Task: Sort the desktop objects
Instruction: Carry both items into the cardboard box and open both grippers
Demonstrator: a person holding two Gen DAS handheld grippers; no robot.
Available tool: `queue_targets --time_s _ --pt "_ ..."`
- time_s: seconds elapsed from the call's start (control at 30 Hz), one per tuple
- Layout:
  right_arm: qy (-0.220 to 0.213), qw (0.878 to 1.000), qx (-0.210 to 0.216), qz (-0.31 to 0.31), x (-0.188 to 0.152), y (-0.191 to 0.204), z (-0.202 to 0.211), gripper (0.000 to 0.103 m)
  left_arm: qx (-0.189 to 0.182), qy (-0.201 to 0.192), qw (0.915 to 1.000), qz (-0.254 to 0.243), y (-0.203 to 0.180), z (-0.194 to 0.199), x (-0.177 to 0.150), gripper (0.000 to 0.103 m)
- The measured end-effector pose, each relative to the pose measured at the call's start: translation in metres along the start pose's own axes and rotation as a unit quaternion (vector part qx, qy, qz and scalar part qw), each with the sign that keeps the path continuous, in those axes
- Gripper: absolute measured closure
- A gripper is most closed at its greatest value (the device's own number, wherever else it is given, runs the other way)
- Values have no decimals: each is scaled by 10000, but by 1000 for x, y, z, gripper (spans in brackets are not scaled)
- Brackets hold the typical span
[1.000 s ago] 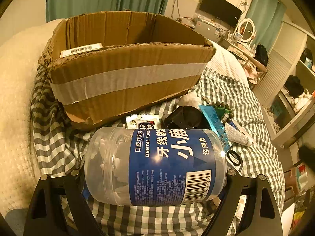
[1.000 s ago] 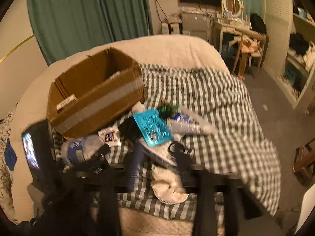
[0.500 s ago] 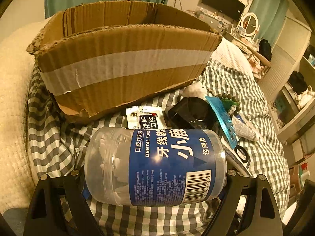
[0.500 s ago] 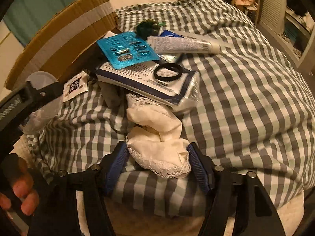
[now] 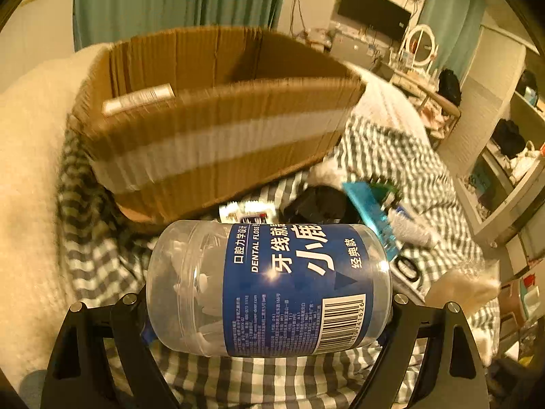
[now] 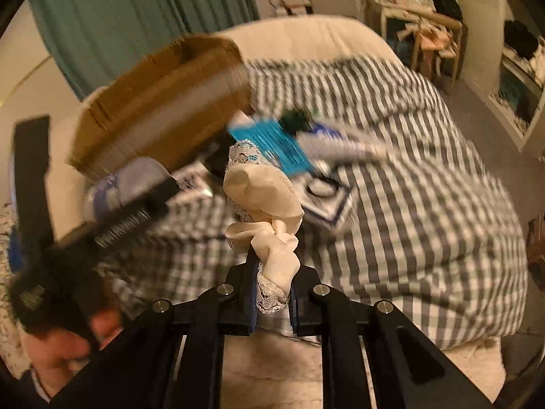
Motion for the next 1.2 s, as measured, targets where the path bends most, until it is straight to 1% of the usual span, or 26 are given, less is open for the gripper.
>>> queue_targets --time_s 0.07,0.2,0.37,0.4,0.5,0.6,0.73,0.83,0.9,0.93,0.97,1.03,1.07,1.2 --pt "-215 9997 27 80 14 6 14 90 -106 -113 9999 35 2 14 6 12" --pt "-595 9978 155 229 38 23 40 90 -196 -421 9989 -107 1 41 20 12" --pt "-874 9949 312 386 67 34 48 90 -383 -884 9951 -234 -3 71 49 12" --pt "-905 9943 374 430 74 37 47 90 -407 -991 9939 -255 -3 77 57 12" --pt "-958 9928 434 574 92 45 39 90 -441 -1135 9923 -223 2 83 79 12" --pt "-945 9916 543 701 111 57 29 90 -482 -1092 9927 -157 9 80 103 12" --pt "-1058 9873 885 794 134 73 19 90 -392 -1201 9920 -60 27 74 141 12" --pt "-1092 9851 986 887 152 83 5 90 -538 -1000 9934 137 41 59 173 12" --pt "-1077 9851 948 949 165 88 -8 90 -681 -677 9953 143 47 39 194 12" --pt "-1055 9847 977 983 172 91 -17 90 -692 -556 9960 127 50 29 201 12" --pt "-1037 9847 989 994 176 91 -23 90 -609 -473 9970 111 53 19 208 12" --pt "-966 9859 959 977 187 93 -40 90 -305 -433 9986 73 58 -1 223 12" --pt "-937 9861 979 964 190 94 -47 90 -251 -384 9989 66 60 -11 228 12" --pt "-800 9874 1054 869 199 100 -79 90 -380 -18 9987 348 68 -43 241 12"
Point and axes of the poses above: each gripper's, at about its wrist camera, not at the fingertips, and z roughly against the way its jaws point, y to its left, x to its top, the point moved 3 cm from there along -z, roughly the way its jaws point, and after that the axes turned 13 degrees about z, right-handed, at the moved point
